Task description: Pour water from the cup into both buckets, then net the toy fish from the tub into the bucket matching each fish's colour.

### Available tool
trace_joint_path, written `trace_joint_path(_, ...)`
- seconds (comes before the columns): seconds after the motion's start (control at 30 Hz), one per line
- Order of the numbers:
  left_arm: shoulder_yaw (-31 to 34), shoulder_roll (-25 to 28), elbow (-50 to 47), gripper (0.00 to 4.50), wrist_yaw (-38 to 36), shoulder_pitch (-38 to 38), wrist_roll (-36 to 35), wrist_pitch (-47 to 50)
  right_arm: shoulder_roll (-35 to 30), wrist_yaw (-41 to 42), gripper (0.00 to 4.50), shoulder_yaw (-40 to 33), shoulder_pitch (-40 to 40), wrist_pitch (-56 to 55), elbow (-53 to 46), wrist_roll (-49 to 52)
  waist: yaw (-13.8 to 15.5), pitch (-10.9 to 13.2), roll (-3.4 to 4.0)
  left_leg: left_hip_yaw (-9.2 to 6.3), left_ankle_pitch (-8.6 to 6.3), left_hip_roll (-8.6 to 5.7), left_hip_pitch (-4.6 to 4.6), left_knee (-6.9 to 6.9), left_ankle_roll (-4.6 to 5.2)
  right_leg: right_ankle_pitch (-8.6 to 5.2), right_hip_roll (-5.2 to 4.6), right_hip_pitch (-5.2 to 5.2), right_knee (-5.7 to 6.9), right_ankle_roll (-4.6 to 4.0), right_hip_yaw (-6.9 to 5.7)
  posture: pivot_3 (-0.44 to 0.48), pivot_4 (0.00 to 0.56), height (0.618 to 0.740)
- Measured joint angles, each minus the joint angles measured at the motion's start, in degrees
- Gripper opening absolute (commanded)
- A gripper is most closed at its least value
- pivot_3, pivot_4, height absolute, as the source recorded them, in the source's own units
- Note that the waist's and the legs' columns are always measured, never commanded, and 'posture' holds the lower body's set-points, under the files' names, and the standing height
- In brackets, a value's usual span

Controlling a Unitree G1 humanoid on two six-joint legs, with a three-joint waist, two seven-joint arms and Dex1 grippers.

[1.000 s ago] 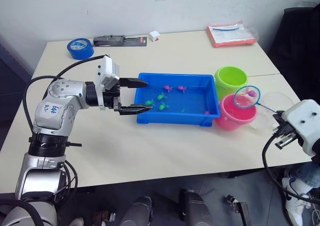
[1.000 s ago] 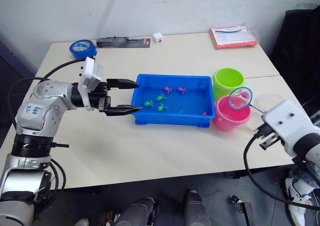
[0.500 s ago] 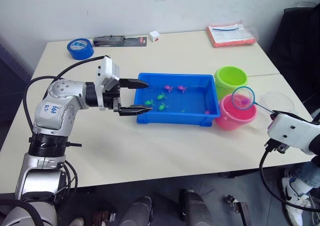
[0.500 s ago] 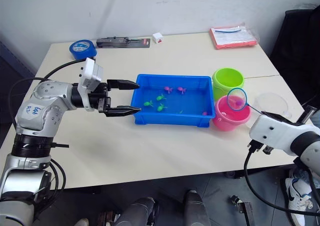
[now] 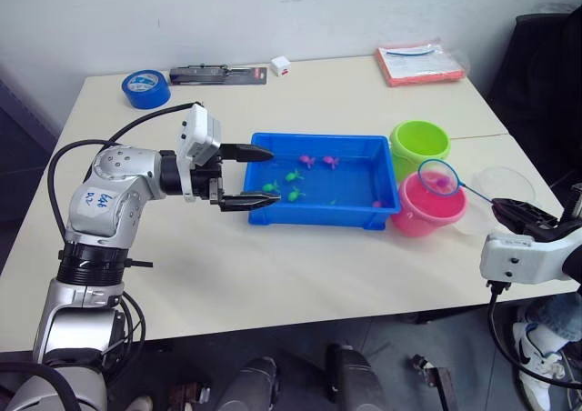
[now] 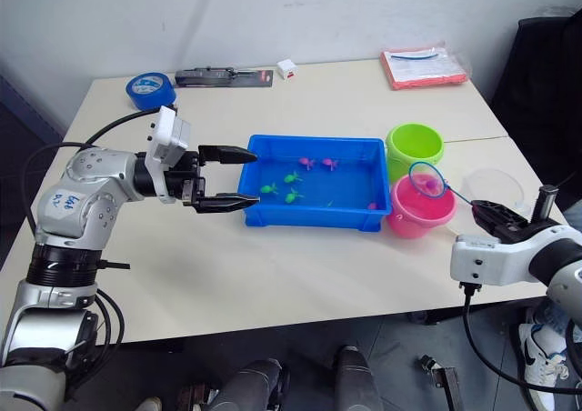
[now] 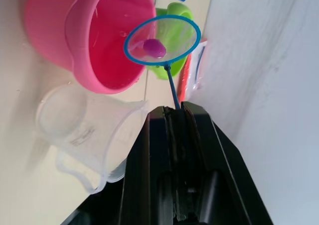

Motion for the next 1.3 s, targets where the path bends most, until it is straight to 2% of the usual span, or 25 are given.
trace_joint_path(0.17, 0.0, 0.0, 0.0, 4.5, 0.0, 0.0, 0.0, 0.0, 2.0, -1.6, 0.78, -0.4, -1.1, -5.2, 0.4, -4.1, 0.0, 0.0, 0.0, 0.01, -0.01, 0.01, 0.01, 0.0, -0.01, 0.0, 0.03, -0.02, -0.01, 0.0, 0.02, 0.0, 0.15, 0.74)
trace_joint_path(0.33, 0.0, 0.0, 0.0, 4.5, 0.0, 0.1, 0.0, 0.0, 3.9, -0.7, 0.78, -0.4, -3.6, -6.1, 0.6, -3.9, 0.0, 0.0, 0.0, 0.05, -0.01, 0.01, 0.02, 0.01, -0.01, 0.0, 0.04, -0.02, 0.0, 0.0, 0.07, 0.0, 0.15, 0.74)
trace_joint_path(0.4, 0.1, 0.0, -0.1, 4.5, 0.1, 0.2, 0.0, 0.0, 4.1, 0.2, 0.78, -0.3, -5.3, -5.7, 0.6, -2.5, -0.1, 0.0, 0.0, 0.04, -0.01, 0.02, 0.03, 0.01, -0.01, 0.0, 0.03, -0.02, -0.01, 0.0, 0.07, 0.0, 0.15, 0.74)
trace_joint_path(0.6, 0.4, 0.3, -0.7, 4.5, 0.7, 1.7, 0.0, 0.4, 3.5, 7.0, 0.78, 2.7, -18.2, 2.3, -0.3, 8.5, -0.1, 0.0, 0.0, 0.09, -0.03, 0.11, 0.07, 0.01, -0.05, 0.02, 0.02, 0.0, -0.01, -0.03, 0.11, 0.0, 0.15, 0.74)
trace_joint_path(0.83, 2.2, 0.9, -5.2, 4.5, 3.4, 5.3, -0.5, 2.1, -1.5, 14.7, 0.78, 19.0, -38.2, 6.5, 7.9, 15.7, -0.4, 0.0, 0.0, 0.14, -0.05, 0.17, 0.04, 0.0, -0.07, 0.03, 0.02, -0.04, -0.02, -0.05, 0.12, 0.0, 0.15, 0.74)
trace_joint_path(1.03, 3.3, 1.3, -7.9, 4.5, 5.4, 6.9, -1.4, 3.5, -2.0, 21.3, 0.78, 32.9, -46.5, 3.0, 15.4, 15.1, -0.3, 0.0, 0.0, 0.14, -0.05, 0.16, -0.01, 0.02, -0.06, 0.03, 0.02, -0.07, -0.02, -0.05, 0.1, 0.0, 0.15, 0.74)
trace_joint_path(1.3, 4.1, 1.7, -10.1, 4.5, 6.9, 7.9, -2.1, 5.2, -1.1, 21.6, 0.78, 43.4, -56.1, -8.0, 25.3, 6.2, -0.7, 0.0, 0.0, 0.17, -0.07, 0.19, -0.02, 0.0, -0.1, 0.03, 0.07, -0.18, -0.01, -0.06, 0.13, 0.0, 0.15, 0.74)
